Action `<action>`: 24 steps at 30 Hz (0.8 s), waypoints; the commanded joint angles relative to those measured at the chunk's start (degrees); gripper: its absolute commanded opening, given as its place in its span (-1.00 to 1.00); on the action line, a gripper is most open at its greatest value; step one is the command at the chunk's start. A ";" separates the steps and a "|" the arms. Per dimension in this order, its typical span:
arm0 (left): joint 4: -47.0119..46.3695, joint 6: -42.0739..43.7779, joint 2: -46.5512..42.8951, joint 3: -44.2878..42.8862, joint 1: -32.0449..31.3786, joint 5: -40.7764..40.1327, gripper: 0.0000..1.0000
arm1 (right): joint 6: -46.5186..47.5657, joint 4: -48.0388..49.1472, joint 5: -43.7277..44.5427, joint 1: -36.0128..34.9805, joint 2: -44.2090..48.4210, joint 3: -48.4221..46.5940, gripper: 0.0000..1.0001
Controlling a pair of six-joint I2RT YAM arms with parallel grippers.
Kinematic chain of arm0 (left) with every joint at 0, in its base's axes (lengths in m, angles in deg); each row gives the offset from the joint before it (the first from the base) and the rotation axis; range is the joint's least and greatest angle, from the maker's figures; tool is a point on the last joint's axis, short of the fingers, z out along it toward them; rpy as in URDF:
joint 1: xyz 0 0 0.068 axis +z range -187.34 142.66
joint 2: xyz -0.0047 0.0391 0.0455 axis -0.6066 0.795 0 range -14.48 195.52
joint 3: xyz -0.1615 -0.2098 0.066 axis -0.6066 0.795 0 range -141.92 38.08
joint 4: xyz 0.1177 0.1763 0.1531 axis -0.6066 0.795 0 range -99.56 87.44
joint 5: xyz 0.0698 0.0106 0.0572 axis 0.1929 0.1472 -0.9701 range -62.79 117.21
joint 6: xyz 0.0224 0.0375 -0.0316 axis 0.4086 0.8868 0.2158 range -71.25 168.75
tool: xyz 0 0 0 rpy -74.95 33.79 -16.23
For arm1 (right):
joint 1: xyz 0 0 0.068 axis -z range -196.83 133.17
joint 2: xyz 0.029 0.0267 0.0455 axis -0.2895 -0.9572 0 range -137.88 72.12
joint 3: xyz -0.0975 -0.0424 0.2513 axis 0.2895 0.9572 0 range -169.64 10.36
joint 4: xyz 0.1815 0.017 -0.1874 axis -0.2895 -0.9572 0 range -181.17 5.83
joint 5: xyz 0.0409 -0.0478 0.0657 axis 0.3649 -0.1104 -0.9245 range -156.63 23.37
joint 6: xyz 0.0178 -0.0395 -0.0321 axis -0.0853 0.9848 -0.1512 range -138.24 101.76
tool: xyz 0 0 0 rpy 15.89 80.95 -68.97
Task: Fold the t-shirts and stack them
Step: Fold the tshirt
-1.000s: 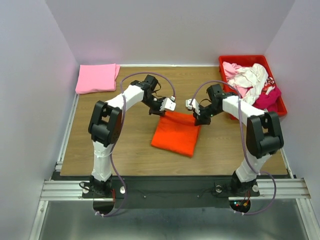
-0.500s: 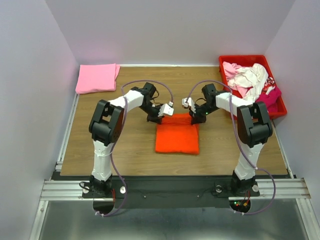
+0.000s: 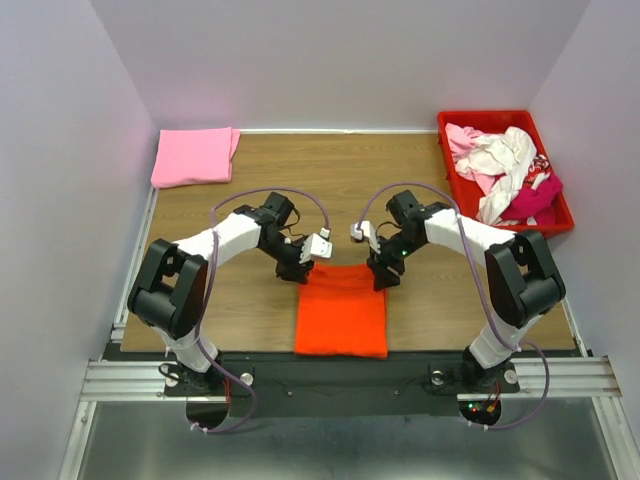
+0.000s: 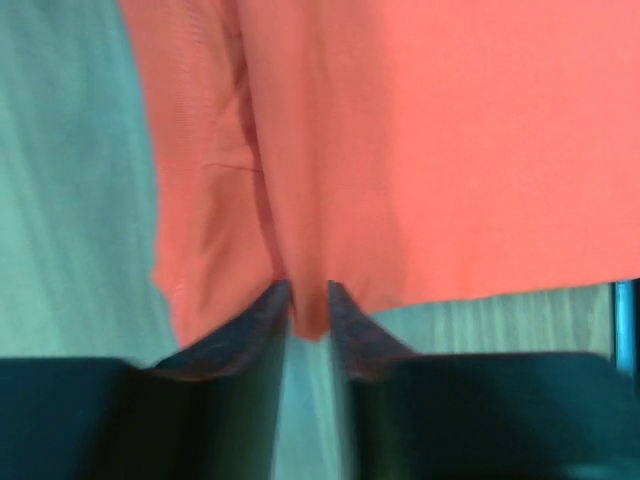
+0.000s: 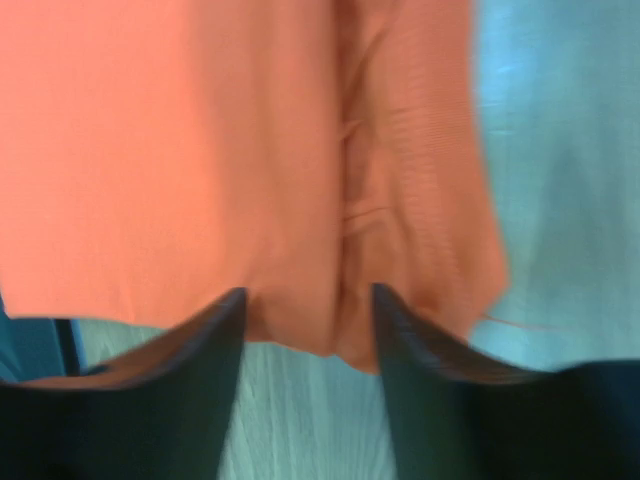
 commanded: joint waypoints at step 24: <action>-15.42 -15.80 5.17 -6.11 -12.66 -0.96 -0.04 | -51.31 14.74 -17.44 2.51 -18.61 -17.39 -0.33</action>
